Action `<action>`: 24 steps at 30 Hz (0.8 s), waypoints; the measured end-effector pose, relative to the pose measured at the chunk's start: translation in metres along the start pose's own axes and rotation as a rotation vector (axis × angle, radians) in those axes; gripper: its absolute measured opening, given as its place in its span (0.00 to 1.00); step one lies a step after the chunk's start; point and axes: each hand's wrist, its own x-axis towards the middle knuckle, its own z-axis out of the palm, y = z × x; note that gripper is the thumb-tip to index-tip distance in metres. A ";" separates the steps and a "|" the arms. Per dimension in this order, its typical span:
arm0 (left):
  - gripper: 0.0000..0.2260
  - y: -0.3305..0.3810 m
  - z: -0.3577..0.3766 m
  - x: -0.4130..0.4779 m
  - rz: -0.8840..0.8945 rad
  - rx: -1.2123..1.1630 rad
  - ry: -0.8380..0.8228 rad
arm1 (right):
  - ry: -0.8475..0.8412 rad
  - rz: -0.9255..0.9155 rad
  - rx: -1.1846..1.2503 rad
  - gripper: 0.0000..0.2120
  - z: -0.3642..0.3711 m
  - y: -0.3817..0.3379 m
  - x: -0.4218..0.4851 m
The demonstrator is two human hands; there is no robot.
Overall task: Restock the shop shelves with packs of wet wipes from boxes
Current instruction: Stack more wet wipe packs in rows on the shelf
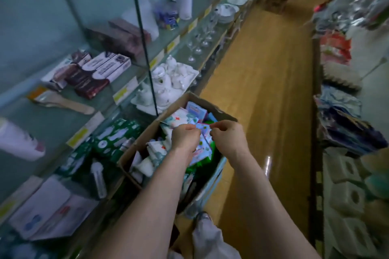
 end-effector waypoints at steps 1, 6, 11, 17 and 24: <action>0.07 -0.001 -0.004 0.010 -0.013 -0.002 0.022 | -0.034 0.005 0.001 0.11 0.008 0.000 0.010; 0.05 -0.006 -0.011 0.065 -0.139 0.016 0.099 | -0.192 0.012 -0.046 0.12 0.032 0.002 0.065; 0.10 -0.017 -0.008 0.123 -0.298 -0.027 0.195 | -0.296 0.028 -0.128 0.15 0.055 0.010 0.129; 0.16 -0.027 -0.017 0.167 -0.392 -0.002 0.240 | -0.435 0.054 -0.208 0.23 0.099 0.026 0.191; 0.11 -0.052 -0.026 0.207 -0.539 0.070 0.293 | -0.479 -0.099 -0.459 0.39 0.136 0.046 0.235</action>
